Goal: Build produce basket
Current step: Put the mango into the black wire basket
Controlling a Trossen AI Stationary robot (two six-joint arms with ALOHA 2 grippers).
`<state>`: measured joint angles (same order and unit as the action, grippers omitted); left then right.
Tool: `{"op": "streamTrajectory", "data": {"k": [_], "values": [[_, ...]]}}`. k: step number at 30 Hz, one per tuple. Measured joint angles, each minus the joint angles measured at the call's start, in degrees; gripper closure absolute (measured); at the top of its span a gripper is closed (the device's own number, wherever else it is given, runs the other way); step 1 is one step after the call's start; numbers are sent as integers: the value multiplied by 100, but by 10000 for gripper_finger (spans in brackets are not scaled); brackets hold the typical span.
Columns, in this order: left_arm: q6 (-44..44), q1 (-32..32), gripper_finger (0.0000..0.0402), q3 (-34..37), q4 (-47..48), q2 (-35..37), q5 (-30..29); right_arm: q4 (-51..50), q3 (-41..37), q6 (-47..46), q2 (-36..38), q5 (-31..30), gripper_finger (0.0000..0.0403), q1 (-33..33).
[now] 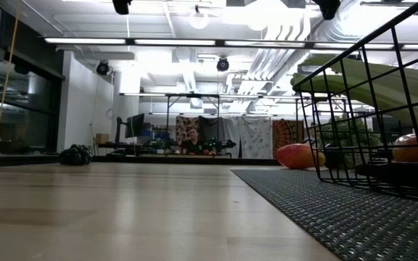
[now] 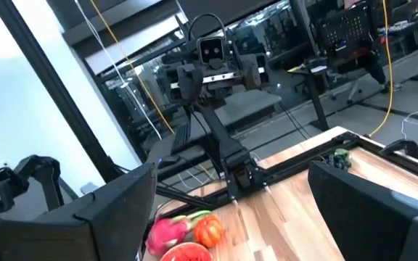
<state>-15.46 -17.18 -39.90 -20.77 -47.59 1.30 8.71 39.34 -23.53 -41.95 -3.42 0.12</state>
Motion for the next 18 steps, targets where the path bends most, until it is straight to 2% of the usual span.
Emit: {"op": "streamTrajectory", "data": {"k": [4,9,18], "values": [[-84,-1,64,0,0,0,0,20,2,-130,-2,-19,53,-13],[-93,-1,64,0,2,0,1,9,2,-495,-58,-385,53,-13],[-90,-5,64,0,0,0,0,-34,4,-289,-311,-455,53,-14]]}}
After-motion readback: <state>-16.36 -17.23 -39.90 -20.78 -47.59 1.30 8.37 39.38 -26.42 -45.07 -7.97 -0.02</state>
